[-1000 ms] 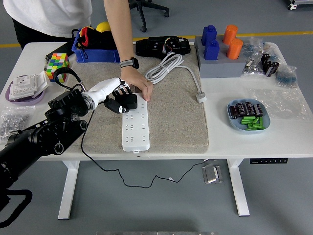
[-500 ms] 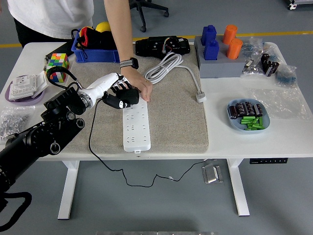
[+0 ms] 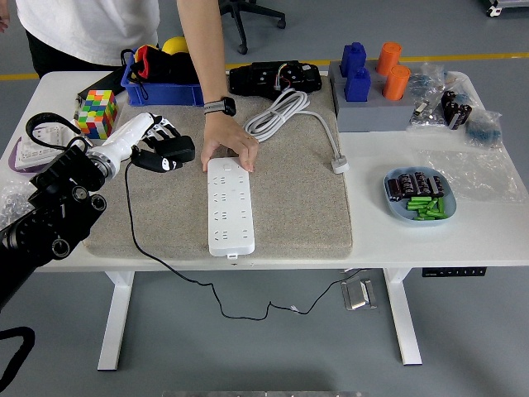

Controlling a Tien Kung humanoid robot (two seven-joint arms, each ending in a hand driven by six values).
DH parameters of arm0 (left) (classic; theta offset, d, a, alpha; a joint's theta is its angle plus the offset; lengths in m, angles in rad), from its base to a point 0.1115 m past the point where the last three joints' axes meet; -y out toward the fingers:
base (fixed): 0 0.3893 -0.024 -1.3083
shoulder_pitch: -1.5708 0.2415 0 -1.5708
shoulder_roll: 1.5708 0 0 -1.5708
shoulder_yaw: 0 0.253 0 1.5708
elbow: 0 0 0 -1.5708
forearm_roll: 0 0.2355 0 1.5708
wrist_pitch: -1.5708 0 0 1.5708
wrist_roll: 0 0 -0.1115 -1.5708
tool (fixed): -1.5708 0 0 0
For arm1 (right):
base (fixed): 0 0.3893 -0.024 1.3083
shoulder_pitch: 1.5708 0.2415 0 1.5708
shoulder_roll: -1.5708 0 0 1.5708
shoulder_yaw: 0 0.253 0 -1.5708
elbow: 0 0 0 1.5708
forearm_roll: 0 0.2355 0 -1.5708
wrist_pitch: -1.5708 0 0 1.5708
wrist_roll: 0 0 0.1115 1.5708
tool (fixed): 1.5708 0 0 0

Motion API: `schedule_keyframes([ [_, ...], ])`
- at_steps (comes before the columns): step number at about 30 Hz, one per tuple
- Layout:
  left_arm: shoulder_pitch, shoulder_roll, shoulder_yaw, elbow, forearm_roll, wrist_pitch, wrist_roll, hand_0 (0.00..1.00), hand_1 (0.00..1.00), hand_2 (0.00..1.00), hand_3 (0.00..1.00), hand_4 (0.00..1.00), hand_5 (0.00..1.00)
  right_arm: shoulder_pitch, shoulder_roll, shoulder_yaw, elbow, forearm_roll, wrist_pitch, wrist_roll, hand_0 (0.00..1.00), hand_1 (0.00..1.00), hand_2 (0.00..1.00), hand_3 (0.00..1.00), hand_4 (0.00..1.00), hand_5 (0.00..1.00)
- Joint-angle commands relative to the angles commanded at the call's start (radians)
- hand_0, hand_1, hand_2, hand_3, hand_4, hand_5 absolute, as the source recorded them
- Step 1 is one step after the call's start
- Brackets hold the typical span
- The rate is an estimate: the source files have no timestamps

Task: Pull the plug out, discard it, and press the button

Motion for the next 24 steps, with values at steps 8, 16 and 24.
schedule_keyframes([
  [8,0.023,0.007,0.001,0.050,-0.016,0.002,-0.003,0.558,0.386,0.412,0.533,0.680,0.002,0.002,0.001,0.000,0.002,0.002,0.000,0.000,0.767,0.729,0.724,0.713,0.883,0.658],
  [16,0.024,0.004,0.005,0.064,-0.036,-0.024,0.007,0.628,0.551,0.542,0.592,0.849,0.002,0.003,0.001,0.003,0.002,0.002,0.000,0.000,0.767,0.729,0.724,0.713,0.883,0.658],
  [24,0.025,0.002,0.001,0.061,-0.043,-0.040,0.016,0.749,0.734,0.699,0.734,0.892,0.002,0.002,0.002,0.004,0.000,0.001,0.001,0.000,0.767,0.729,0.724,0.713,0.883,0.658],
])
